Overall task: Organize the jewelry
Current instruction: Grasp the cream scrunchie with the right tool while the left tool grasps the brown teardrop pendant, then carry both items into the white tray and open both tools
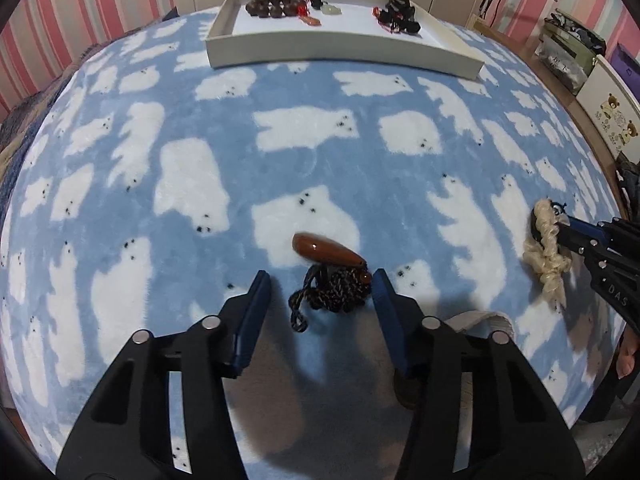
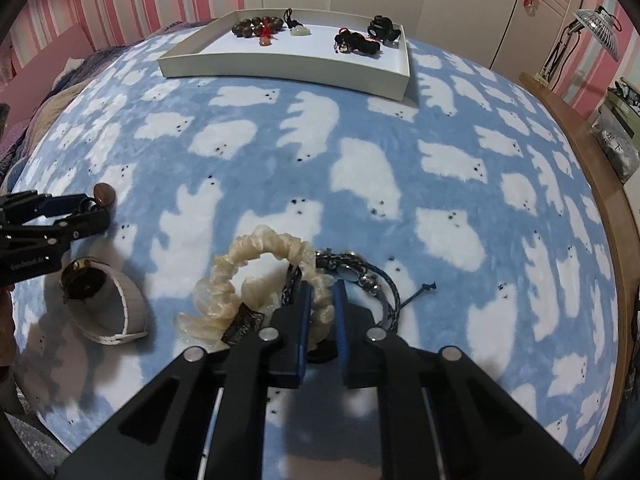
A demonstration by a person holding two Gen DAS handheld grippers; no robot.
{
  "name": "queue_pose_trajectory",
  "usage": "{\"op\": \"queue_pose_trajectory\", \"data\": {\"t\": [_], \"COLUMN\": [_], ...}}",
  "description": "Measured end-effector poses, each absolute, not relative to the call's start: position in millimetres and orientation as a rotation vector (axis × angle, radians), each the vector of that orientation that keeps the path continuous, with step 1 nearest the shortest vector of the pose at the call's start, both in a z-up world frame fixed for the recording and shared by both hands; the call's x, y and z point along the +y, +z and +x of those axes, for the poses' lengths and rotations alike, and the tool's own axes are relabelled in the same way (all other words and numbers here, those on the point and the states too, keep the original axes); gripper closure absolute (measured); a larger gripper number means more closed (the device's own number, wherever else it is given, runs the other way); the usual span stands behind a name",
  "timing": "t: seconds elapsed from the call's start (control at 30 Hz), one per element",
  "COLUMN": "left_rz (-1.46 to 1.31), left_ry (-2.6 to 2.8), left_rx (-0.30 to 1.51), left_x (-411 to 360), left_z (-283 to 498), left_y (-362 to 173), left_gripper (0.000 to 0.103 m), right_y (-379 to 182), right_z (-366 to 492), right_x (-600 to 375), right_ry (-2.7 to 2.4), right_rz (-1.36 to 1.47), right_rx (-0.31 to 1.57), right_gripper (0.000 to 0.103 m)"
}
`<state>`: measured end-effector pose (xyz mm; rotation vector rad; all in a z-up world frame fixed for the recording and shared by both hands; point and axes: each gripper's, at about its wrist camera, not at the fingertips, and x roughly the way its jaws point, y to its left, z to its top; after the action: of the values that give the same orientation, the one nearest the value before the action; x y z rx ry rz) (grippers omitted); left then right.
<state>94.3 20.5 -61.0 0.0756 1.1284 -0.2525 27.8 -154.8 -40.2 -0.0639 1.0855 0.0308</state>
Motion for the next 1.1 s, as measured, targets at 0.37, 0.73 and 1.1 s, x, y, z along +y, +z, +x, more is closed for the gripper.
{"op": "queue_pose_trajectory", "data": {"t": [0.37,0.73,1.1], "left_rz": [0.078,0.047,0.032], "left_ry": [-0.251,-0.244,-0.258], "left_rx": [1.123,1.096,1.046], "left_x": [19,27,30], "left_z": [92,87,90], "left_y": [-60,-39,-15], "left_gripper": [0.079,0.082,0.082], "right_y": [-37,-25,-1], "right_z": [26,26,31], "right_x": [-155,-155,-152], "right_ry": [0.055,0.079,0.105], "right_rz": [-0.039,-0.024,-0.023], "right_rx": [1.075,1.030,0.953], "right_gripper": [0.093,0.095,0.095]}}
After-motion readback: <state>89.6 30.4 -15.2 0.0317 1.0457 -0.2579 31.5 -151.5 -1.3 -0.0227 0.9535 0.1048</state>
